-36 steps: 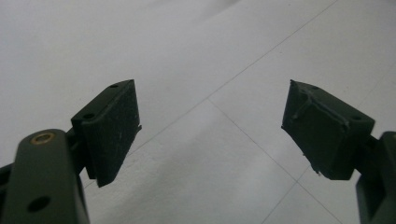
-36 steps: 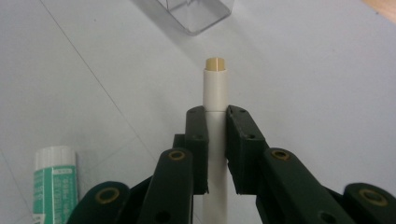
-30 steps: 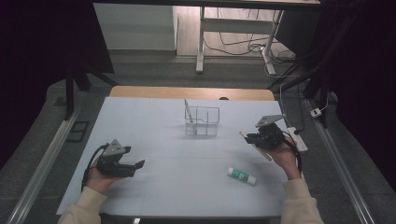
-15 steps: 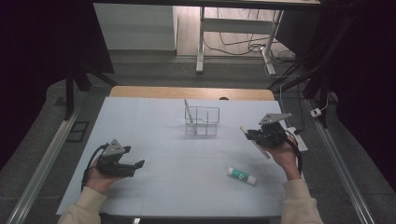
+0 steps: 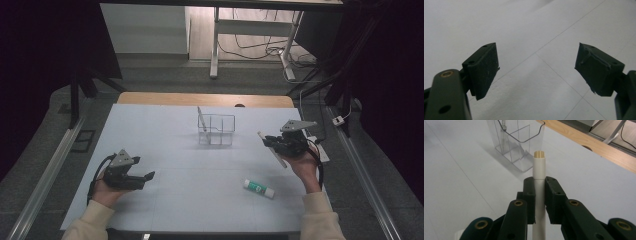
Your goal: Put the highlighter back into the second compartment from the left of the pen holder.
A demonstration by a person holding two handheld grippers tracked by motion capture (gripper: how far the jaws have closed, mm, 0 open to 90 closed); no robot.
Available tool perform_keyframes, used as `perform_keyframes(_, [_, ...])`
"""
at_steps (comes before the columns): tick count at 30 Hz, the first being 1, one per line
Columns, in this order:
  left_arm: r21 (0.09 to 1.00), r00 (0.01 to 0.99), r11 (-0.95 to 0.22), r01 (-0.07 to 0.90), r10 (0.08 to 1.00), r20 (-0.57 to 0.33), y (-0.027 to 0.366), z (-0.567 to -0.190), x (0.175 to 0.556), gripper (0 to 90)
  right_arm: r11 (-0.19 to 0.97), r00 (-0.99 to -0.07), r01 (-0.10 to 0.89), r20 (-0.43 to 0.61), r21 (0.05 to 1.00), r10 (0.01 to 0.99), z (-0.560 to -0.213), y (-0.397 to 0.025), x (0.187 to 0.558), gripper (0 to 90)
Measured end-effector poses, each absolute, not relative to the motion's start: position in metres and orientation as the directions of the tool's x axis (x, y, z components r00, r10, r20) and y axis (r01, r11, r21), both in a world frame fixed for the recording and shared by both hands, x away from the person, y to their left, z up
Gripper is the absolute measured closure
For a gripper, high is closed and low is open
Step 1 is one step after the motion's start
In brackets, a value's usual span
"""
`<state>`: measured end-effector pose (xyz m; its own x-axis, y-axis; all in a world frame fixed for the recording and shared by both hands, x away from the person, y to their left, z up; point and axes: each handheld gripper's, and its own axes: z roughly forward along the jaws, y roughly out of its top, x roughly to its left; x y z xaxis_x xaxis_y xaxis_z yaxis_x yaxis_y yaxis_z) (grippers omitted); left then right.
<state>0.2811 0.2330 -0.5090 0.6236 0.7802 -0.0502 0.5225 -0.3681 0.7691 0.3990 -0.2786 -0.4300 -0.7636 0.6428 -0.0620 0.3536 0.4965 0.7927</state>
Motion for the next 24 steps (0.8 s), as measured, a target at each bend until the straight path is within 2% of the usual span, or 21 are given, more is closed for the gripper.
perform_keyframes(24, [0.767, 0.624, -0.372, 0.523, 0.780, -0.047, 0.231, -0.510, 0.281, 19.1, 0.349, -0.735, 0.293, -0.024, 0.890, 0.678, -0.417, -0.264, 0.398, 78.4])
